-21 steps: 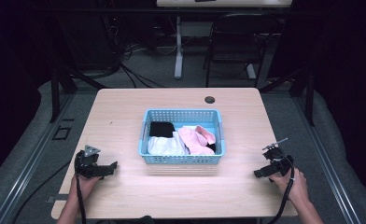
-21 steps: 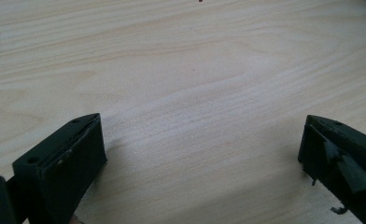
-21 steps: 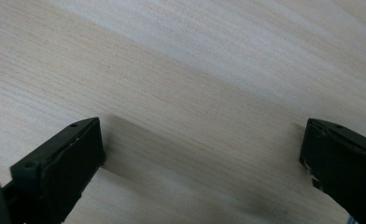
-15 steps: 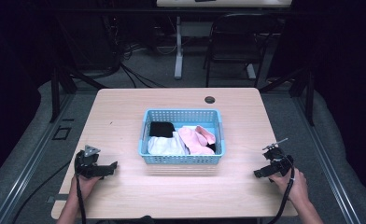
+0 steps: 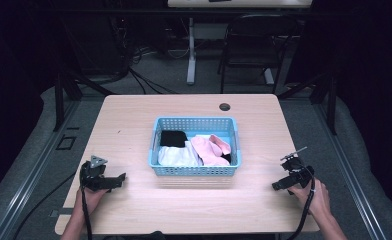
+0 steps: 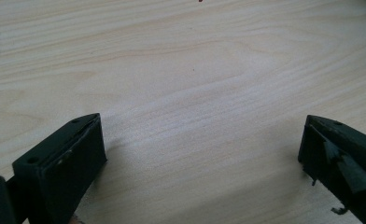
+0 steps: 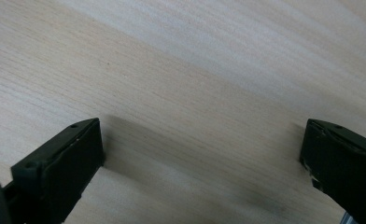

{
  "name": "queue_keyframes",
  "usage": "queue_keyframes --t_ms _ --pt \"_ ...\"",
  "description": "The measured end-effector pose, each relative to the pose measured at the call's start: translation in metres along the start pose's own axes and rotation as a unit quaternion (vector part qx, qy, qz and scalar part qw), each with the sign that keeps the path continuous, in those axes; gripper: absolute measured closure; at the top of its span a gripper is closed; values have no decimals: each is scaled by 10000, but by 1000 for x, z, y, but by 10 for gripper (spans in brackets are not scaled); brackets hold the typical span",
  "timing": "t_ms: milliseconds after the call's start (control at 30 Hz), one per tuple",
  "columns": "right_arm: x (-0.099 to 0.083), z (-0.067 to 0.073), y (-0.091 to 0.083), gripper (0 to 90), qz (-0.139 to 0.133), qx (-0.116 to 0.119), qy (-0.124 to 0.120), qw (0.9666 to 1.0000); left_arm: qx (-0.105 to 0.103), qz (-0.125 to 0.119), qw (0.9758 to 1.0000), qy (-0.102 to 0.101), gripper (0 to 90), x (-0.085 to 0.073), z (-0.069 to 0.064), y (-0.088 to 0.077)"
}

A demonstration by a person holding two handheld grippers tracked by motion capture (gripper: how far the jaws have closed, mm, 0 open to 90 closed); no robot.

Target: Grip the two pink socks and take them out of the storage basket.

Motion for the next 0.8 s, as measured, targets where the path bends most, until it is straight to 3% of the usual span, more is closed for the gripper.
queue_keyframes --t_ms 333,567,700,767,800 --pt "10 9 -22 0 -338 77 -26 9994 -4 -3 10000 6 6 0 0 0" --pt "14 15 -37 0 -403 216 -91 9989 -5 5 10000 25 7 0 0 0" --pt "17 20 -49 0 -493 134 -217 9985 -14 3 10000 34 6 0 0 0" --pt "18 22 -52 0 -481 205 -228 9984 -15 4 10000 35 7 0 0 0" --pt "19 24 -57 0 -450 136 -341 9983 -15 4 10000 35 6 0 0 0"
Point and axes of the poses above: each handheld gripper's, and its own axes: y roughly forward along the jaws, x roughly out of its top, z roughly to its left, the point moved 6 cm from there along y, roughly forward along the jaws, and after that the axes turned 10 degrees about y, right-handed, at the moved point
